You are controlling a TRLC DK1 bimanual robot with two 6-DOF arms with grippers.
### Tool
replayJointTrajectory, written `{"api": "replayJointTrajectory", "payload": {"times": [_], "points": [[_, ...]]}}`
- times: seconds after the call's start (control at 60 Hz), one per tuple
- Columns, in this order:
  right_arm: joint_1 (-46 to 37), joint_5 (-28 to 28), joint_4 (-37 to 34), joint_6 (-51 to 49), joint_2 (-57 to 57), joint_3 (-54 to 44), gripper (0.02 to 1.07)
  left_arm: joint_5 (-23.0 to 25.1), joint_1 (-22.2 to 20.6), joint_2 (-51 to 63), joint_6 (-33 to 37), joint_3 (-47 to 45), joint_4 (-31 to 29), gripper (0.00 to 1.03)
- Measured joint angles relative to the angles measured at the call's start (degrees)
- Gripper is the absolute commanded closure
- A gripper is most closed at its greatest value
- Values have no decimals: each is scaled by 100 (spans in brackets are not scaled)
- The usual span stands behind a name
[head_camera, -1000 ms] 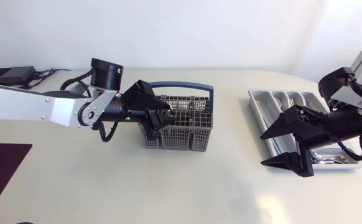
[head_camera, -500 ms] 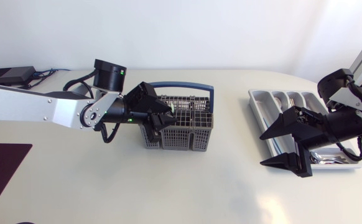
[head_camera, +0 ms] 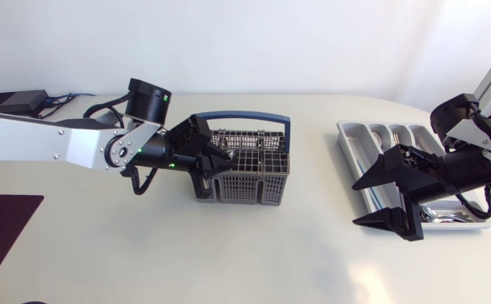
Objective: Transfer all utensils from the basket to the drawer tray.
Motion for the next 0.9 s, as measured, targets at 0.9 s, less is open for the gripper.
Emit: {"api": "replayJointTrajectory", "payload": {"times": [0.9], "points": [[-11, 31, 133, -2, -2, -122, 9, 304, 168, 210, -269, 793, -966, 97]]}}
